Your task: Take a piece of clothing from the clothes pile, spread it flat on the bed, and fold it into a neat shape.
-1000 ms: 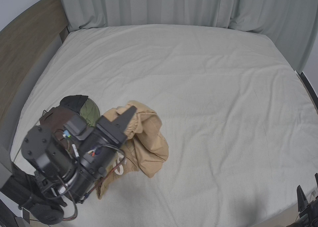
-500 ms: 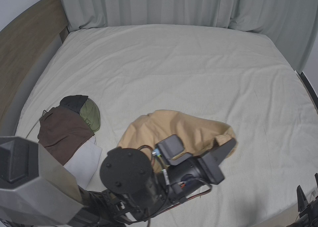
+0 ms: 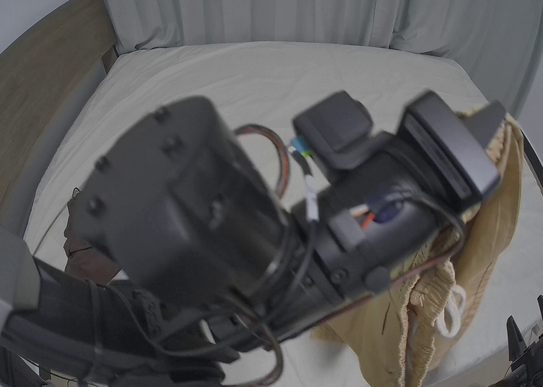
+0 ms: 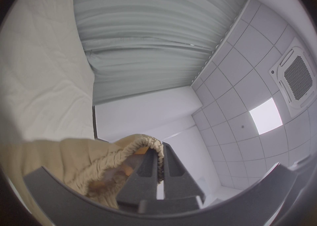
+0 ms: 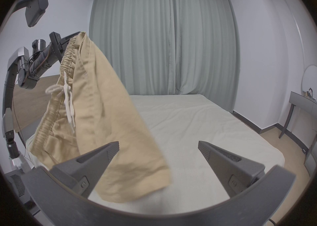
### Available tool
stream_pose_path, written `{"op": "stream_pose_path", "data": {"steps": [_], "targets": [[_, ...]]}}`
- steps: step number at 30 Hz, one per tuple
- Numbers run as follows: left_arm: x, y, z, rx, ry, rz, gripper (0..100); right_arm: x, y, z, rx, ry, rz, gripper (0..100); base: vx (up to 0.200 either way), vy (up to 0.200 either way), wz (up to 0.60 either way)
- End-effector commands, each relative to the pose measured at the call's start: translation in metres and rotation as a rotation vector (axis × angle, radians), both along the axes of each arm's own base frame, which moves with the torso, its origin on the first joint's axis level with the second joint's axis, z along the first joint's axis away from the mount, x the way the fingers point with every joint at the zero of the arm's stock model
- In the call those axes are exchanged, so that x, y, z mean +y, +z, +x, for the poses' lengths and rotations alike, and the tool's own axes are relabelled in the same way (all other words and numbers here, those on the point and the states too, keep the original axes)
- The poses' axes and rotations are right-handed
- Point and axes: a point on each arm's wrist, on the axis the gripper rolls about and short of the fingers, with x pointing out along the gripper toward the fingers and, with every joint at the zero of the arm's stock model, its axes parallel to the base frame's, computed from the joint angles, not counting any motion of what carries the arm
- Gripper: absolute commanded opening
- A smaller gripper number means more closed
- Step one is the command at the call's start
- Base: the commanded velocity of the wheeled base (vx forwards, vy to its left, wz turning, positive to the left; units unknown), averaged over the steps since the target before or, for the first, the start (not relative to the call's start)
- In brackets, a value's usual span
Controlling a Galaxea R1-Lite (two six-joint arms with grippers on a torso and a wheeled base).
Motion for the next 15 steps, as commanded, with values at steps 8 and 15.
{"op": "stream_pose_path", "data": {"steps": [8, 15], "targets": [[0.057, -0.071, 0.076, 0.048, 0.339, 0.246, 0, 0.000, -0.005, 0.001, 0.012, 0.000, 0.000, 100, 0.000, 0.000, 0.00], [0.085, -0.162, 0.092, 0.076, 0.456, 0.472, 0, 0.000, -0.005, 0.001, 0.012, 0.000, 0.000, 100, 0.000, 0.000, 0.00]]}}
